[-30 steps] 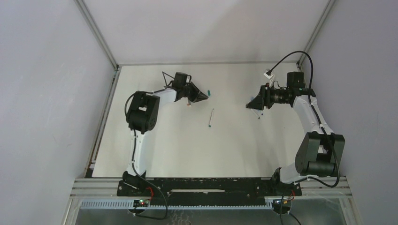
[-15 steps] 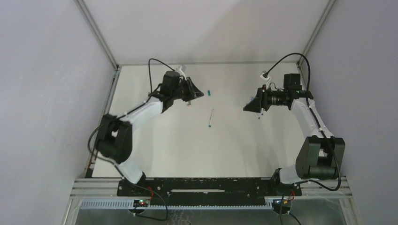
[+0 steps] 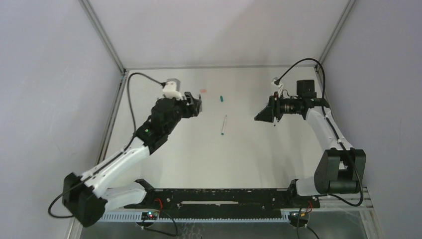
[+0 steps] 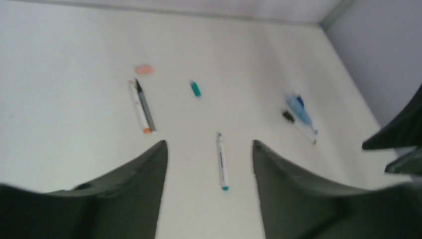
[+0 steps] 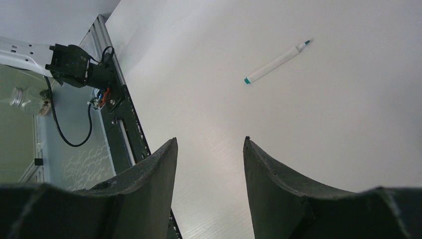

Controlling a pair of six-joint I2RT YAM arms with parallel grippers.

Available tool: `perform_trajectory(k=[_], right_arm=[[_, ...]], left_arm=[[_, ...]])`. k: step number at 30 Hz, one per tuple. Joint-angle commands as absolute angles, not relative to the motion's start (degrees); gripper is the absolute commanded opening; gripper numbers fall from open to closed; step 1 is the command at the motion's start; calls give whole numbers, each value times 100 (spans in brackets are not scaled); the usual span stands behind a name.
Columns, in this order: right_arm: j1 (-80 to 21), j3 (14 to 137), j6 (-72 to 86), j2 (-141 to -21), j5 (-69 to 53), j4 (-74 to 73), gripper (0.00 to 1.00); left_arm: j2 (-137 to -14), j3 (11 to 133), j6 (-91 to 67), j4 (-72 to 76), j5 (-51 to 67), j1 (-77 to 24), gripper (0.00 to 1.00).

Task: Insert the pens into the pen caps
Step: Move the pen cap to the center of the board.

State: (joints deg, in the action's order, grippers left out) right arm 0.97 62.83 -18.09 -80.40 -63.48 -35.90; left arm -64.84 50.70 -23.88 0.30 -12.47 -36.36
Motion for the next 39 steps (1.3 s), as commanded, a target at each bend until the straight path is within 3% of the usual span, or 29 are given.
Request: perform_trajectory(k=[1,3,7,11,16,29,39], right_arm=[[86,6225,-1793,-7715,-6364,-3437,59],[111,6213,-1789,-7715,-6343,-3423,59],[31,6218,-1598,-7816,-6203,-3225,59],[-509,6587,-1326,-8204,-5106,-3155,58],[-1209,8178,-1094,-9554,-3356,-3731,57],[-2049,12519,-74,-13305,-2273,-4794,53],[-2157,13497,-40,-14345,-2259,-4556,47]], left_arm=[[-5608,4504,-2053,666,-2570,-3621,94],[-5379,4121,-2511,934,-2994,-3545,100],[-5121,3601,-3066,1100,-2467,-3110,100],[-4890,3357,-3175,1026,-2285,-3074,98],[-4485,3010,-3404,863,-2316,-3076,98],[-2986,2094,-3940,269,-2711,-3076,97],[-3491,2281,-3919,289,-2721,-3076,97]])
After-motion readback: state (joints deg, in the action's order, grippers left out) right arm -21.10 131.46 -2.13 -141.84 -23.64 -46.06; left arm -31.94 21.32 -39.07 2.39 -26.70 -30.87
